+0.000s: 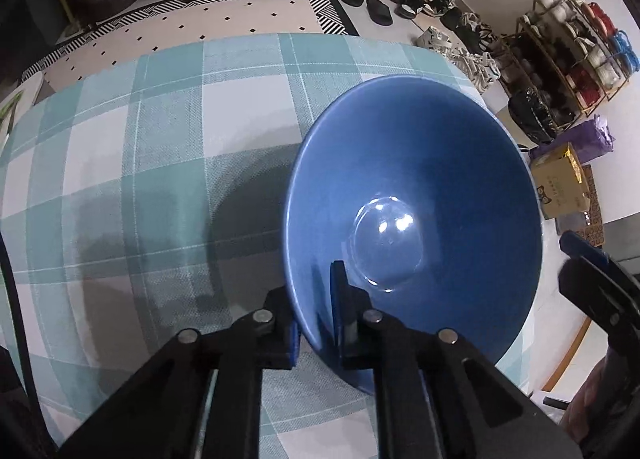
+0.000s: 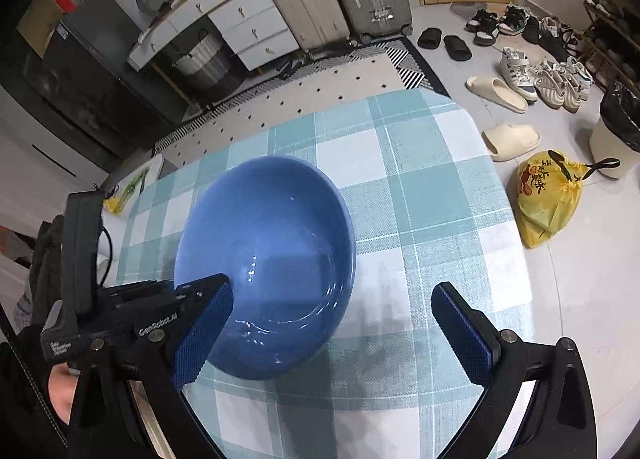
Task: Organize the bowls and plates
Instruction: 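Close the right tool on the bowl rim beside the left tool, then lift the blue bowl with both tools and carry it toward the nested bowls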
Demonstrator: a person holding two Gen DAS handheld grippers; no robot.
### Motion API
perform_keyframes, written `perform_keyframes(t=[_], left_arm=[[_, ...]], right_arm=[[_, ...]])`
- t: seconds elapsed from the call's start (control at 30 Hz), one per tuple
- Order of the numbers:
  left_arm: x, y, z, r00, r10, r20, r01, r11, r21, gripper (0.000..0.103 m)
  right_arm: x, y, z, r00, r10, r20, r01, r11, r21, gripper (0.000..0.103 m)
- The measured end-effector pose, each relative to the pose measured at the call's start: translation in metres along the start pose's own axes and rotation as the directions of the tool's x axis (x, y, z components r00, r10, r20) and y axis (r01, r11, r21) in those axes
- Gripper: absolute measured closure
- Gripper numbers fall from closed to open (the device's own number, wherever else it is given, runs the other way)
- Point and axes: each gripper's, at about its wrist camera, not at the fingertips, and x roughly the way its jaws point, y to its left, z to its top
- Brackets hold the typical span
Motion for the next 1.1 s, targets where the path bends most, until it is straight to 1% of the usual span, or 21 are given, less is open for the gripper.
perform_keyframes(t=[0.13,0.2,0.23,0.27,0.3,0.33,0.37,0.4,0.5,0.57,0.6,0.63,0.67,0.8,0.83,0.87,0.97,1.1], left_arm=[[0.0,-0.002,-0.005,1.0,0.021,-0.008,-0.021,1.0,0.023,0.094],[0.0,-0.001,-0.007,1.0,0.021,-0.016,-0.021,1.0,0.023,0.093],[0.001,-0.001,-0.008,1.0,0.021,-0.02,-0.021,1.0,0.021,0.093],[0.0,0.0,-0.009,0.999,0.022,-0.023,-0.021,1.0,0.022,0.093],[0.0,0.0,-0.009,0.999,0.022,-0.024,-0.021,1.0,0.023,0.093],[0.0,0.0,-0.009,0.999,0.024,-0.026,-0.024,0.999,0.025,0.093],[-0.001,0.0,-0.01,0.999,0.026,-0.026,-0.025,0.999,0.025,0.093],[-0.001,0.0,-0.01,0.999,0.026,-0.025,-0.026,0.999,0.024,0.093],[-0.002,-0.002,-0.011,0.999,0.025,-0.025,-0.025,0.999,0.026,0.093],[-0.001,-0.003,-0.011,0.999,0.03,-0.025,-0.029,0.999,0.029,0.093],[-0.001,-0.002,-0.011,0.999,0.032,-0.025,-0.031,0.999,0.029,0.093],[0.0,-0.003,-0.009,0.999,0.032,-0.025,-0.031,0.999,0.028,0.093],[0.0,-0.003,-0.01,0.999,0.033,-0.024,-0.032,0.999,0.028,0.093],[0.0,-0.003,-0.011,0.999,0.036,-0.024,-0.035,0.999,0.029,0.093],[0.0,-0.003,-0.012,0.999,0.036,-0.024,-0.036,0.999,0.029,0.093],[0.0,-0.003,-0.012,0.999,0.036,-0.024,-0.035,0.999,0.028,0.093],[0.001,-0.003,-0.012,0.999,0.03,-0.022,-0.03,0.999,0.029,0.093],[-0.001,-0.006,-0.014,0.999,0.042,-0.016,-0.041,0.998,0.04,0.093]], right_arm=[[0.01,0.0,0.006,0.999,0.001,-0.033,0.0,1.0,0.015,0.002],[0.014,-0.001,0.008,0.999,-0.007,-0.039,0.008,1.0,0.026,0.006],[0.016,-0.002,0.008,0.999,-0.005,-0.045,0.007,1.0,0.028,0.013],[0.02,-0.002,0.008,0.998,-0.004,-0.06,0.005,1.0,0.026,0.024],[0.022,-0.002,0.009,0.998,-0.008,-0.07,0.01,1.0,0.025,0.029],[0.027,-0.002,0.008,0.996,-0.021,-0.087,0.023,0.999,0.026,0.038],[0.03,-0.002,0.007,0.995,-0.029,-0.097,0.031,0.999,0.024,0.049],[0.032,-0.002,0.006,0.994,-0.032,-0.101,0.035,0.999,0.023,0.054],[0.035,-0.002,0.003,0.994,-0.055,-0.096,0.056,0.998,0.012,0.058],[0.037,-0.001,0.002,0.993,-0.056,-0.099,0.057,0.998,0.005,0.066],[0.038,-0.002,0.001,0.993,-0.058,-0.102,0.058,0.998,0.006,0.067],[0.038,-0.002,0.001,0.993,-0.054,-0.104,0.055,0.998,0.008,0.07],[0.039,-0.002,0.0,0.993,-0.05,-0.108,0.052,0.999,0.009,0.076],[0.04,-0.003,-0.001,0.992,-0.06,-0.109,0.062,0.998,0.011,0.082],[0.041,-0.003,-0.001,0.992,-0.058,-0.11,0.06,0.998,0.012,0.087],[0.04,-0.003,-0.001,0.993,-0.052,-0.106,0.053,0.998,0.013,0.089],[0.04,0.002,-0.002,0.993,-0.067,-0.099,0.066,0.998,-0.01,0.094],[0.041,0.005,-0.002,0.99,-0.094,-0.103,0.094,0.996,-0.007,0.096]])
